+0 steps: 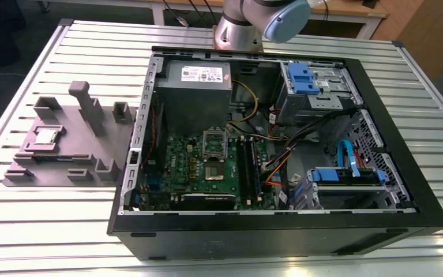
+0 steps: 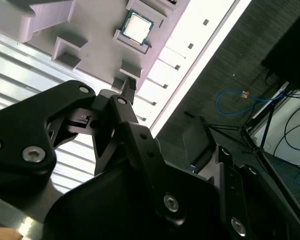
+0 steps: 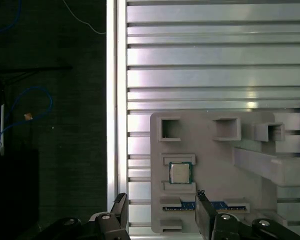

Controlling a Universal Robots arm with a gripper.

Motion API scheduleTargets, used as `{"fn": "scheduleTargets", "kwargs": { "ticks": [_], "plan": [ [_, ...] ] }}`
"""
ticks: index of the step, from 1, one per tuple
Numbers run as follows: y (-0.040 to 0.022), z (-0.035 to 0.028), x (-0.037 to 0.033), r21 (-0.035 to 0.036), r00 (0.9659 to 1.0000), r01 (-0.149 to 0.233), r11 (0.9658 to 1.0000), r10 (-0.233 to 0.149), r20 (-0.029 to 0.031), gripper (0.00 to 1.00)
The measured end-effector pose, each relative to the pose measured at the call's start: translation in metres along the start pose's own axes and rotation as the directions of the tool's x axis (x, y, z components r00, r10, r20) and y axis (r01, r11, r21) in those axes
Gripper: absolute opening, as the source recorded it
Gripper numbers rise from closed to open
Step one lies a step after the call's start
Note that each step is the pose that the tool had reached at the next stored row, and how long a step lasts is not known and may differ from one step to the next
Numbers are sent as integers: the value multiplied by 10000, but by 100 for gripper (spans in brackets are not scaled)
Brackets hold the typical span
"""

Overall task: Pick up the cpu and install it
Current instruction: 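Pick up the cpu and move it towards the insertion slot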

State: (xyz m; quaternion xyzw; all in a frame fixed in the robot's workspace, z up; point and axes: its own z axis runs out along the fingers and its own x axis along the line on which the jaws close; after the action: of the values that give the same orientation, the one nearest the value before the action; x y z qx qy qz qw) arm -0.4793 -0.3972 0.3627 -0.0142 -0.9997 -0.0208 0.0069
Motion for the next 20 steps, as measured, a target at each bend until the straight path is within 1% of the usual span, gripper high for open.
{"fn": "scheduleTargets", "kwargs": {
  "ticks": [5, 10, 14, 16, 20],
  "plan": [
    [-2, 49, 0, 3, 10000, 95, 10000, -95, -6, 65],
    [-2, 53, -1, 2, 9999, 139, 9999, -139, -7, 65],
    [-3, 64, -8, 4, 9994, 359, 9994, -359, -16, 65],
    [-4, 71, -18, -18, 9993, 375, 9993, -375, -18, 65],
    [-5, 125, -40, -32, 9993, 373, 9993, -373, -25, 65]
  ]
}}
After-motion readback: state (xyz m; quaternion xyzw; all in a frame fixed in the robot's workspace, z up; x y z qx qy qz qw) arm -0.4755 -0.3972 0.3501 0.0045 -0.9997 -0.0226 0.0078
